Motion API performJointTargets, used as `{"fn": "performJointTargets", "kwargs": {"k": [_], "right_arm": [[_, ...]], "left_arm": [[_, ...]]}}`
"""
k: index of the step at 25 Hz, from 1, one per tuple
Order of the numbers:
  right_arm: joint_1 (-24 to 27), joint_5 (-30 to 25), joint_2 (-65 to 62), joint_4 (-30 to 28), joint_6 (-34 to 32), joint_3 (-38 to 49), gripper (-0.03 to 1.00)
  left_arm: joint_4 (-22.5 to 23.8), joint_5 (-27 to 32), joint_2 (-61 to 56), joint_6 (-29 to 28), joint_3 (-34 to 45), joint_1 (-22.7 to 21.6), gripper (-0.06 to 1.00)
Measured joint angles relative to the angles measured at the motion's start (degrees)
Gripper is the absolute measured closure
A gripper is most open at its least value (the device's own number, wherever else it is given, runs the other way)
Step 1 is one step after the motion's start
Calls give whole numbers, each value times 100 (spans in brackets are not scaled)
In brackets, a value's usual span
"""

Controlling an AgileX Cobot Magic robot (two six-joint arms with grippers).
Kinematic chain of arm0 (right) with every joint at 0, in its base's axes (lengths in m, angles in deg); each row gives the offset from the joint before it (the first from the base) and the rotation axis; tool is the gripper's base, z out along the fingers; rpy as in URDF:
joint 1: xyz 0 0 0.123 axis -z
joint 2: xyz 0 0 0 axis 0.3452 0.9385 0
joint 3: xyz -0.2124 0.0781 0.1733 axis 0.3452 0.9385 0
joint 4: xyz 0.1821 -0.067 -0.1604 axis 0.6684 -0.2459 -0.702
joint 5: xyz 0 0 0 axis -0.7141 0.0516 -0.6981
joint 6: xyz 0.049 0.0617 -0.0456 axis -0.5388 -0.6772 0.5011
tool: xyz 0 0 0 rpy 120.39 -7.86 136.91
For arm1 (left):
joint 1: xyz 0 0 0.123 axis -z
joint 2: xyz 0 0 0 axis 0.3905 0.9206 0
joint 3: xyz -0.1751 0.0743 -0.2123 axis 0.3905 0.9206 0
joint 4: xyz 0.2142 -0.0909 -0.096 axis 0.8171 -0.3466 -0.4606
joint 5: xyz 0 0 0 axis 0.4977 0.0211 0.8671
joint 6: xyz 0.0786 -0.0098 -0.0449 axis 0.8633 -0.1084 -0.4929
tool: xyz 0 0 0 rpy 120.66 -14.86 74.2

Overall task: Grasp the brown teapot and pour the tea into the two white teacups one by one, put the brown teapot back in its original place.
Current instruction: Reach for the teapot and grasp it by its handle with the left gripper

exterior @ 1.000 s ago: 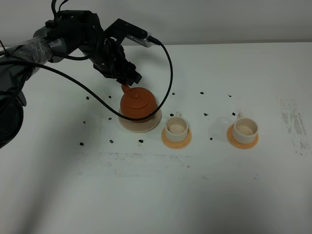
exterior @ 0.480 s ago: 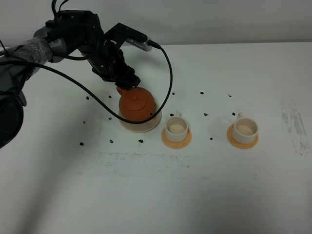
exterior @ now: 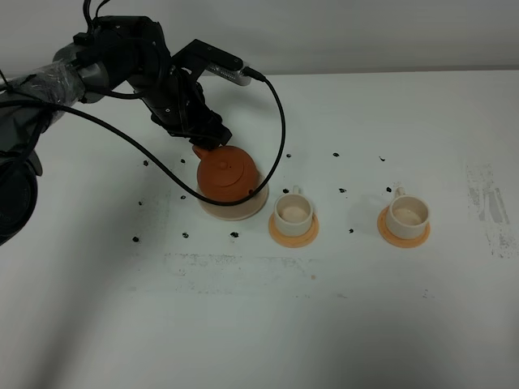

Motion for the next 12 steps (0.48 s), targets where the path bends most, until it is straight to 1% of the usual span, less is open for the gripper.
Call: {"fn": "performJointTargets", "kwargs": {"k": [12], "right_arm": [[0,0,0,0,0,0,48]], "left_arm": [[-7,209,-6,0,0,-103,39]]}}
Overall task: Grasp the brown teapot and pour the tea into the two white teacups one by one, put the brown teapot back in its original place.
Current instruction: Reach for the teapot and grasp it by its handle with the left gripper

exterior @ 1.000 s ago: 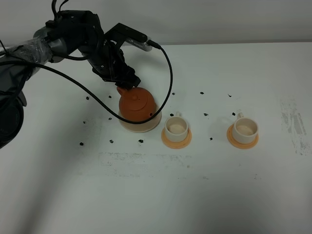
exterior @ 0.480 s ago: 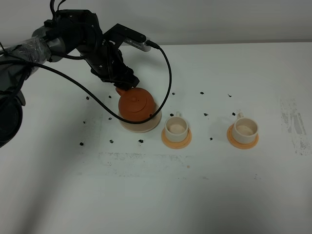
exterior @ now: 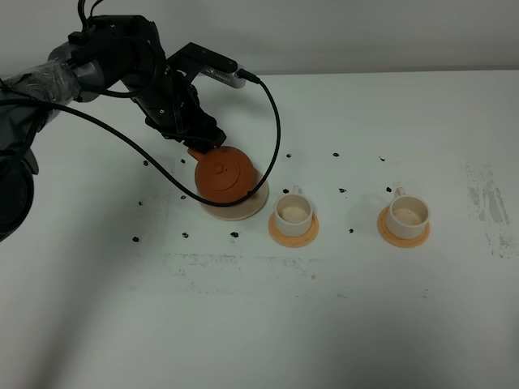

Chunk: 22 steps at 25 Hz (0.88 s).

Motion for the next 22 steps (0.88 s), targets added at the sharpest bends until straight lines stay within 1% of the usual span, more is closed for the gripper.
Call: {"fn": "performJointTargets", "kwargs": {"k": [10,22], "right_arm": [[0,0,0,0,0,0,48],[0,0,0,0,0,0,48]], "left_arm": [[-22,48,11,0,0,-123,39],[-22,257,11,0,0,-124,39]]}}
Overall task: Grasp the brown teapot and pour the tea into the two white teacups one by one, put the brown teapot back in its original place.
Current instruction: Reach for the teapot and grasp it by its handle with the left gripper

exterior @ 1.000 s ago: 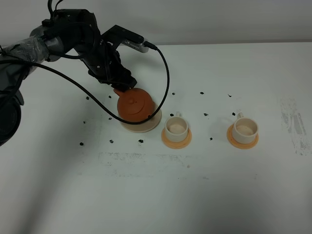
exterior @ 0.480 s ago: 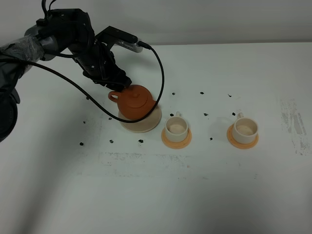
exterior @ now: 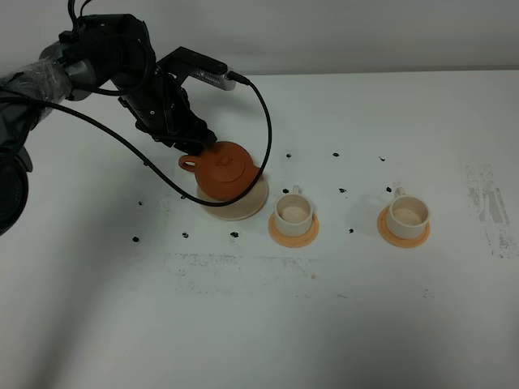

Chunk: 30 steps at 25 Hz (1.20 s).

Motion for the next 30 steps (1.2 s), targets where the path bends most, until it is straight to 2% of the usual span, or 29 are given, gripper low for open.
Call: {"fn": "performJointTargets", "kwargs": {"k": [20,22,24,30], "right_arm": [[0,0,0,0,0,0,48],[0,0,0,0,0,0,48],[0,0,0,0,0,0,48],[0,0,0,0,0,0,48]], "left_arm": [[168,-260,-37,150,0,-120,39],[196,-273,-109,345,0,-124,39],[288,-215,-245,771,5,-132,39],[432,445,-968,2156,5,-160,39]]}}
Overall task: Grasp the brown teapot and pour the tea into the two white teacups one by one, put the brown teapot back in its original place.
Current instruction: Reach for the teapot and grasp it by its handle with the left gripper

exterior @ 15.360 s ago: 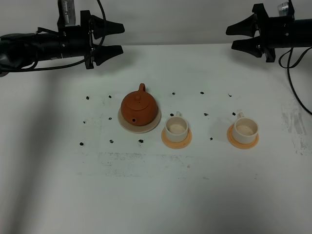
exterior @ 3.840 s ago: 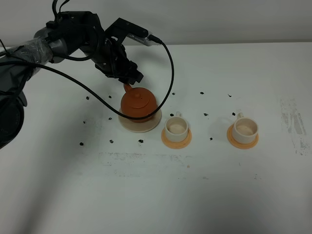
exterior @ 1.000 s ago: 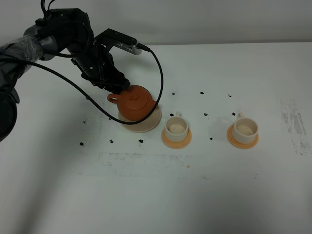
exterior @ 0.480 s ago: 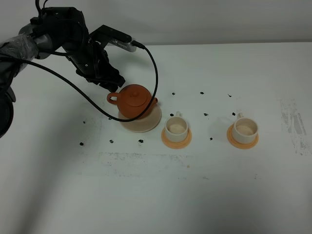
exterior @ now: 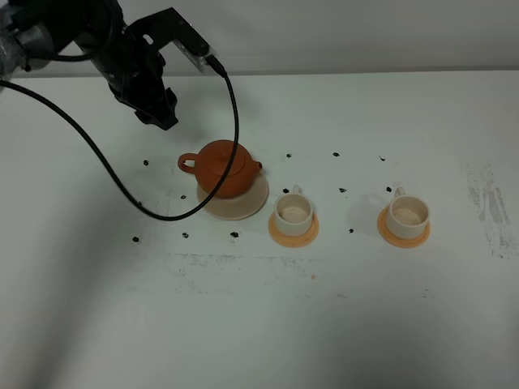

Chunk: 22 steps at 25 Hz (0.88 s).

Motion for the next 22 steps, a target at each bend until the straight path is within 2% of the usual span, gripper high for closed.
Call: {"fn": "performJointTargets", "kwargs": {"k": [3,5,10,13,17,19,22], "right_arm": [[0,0,0,0,0,0,48],[0,0,0,0,0,0,48],[0,0,0,0,0,0,48],[0,0,0,0,0,0,48],[0,0,0,0,0,0,48],[0,0,0,0,0,0,48],[0,0,0,0,0,0,48]], "left_arm": [[6,318,-346,199,31,-5,39],[6,277,-610,240,236,-5,39],[41,-677,-1488,721,1535,65,39],[35,-1364,-2027,1471,2452,127,39],[30,-1984,-2489,3040,3401,151,39],[-32,-2178,-2531,3847,3647,151,39],[-481,-2330,-2496,4681,3748,151,39]]}}
